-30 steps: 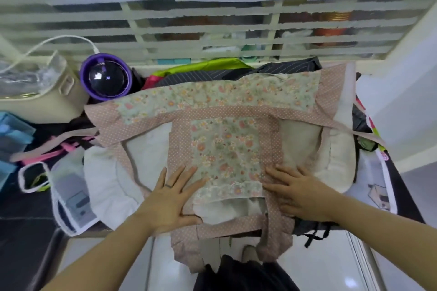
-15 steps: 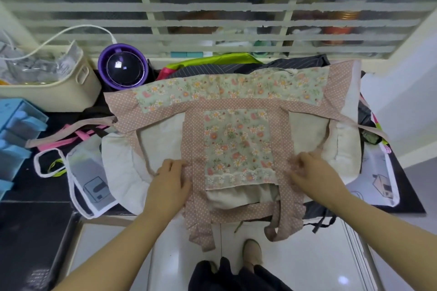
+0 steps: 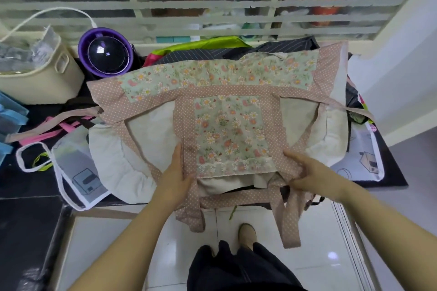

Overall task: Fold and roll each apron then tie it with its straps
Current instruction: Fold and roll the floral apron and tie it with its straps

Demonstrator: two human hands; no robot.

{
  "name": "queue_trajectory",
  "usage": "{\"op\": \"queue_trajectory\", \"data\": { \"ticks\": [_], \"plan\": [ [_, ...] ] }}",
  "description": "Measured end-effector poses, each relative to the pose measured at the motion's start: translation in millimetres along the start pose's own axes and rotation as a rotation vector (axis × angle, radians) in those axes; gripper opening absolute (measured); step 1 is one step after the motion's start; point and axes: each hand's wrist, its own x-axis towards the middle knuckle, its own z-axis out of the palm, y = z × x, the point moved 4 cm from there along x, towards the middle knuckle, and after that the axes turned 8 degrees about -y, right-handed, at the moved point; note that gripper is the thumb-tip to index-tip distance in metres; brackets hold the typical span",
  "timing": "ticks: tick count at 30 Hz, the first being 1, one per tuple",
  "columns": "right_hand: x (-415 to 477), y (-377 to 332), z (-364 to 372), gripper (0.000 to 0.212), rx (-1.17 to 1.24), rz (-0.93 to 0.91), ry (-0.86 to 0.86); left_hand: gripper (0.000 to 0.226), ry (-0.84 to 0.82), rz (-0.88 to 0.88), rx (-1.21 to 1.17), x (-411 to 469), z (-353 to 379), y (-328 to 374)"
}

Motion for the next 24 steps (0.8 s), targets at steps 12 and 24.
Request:
{"op": "queue_trajectory", "data": {
  "ticks": [12, 24],
  "plan": [
    [4.5, 36.4, 12.6, 0.045, 0.446, 0.24, 0.207, 0.049, 0.414, 0.549, 0.62, -20.2, 28.4, 46.7],
    [-21.0, 11.5, -1.1, 0.017, 0.391, -0.005, 0.749, 0.033, 0.123, 0.637, 0.716, -2.8, 59.7, 35.8]
  ]
}}
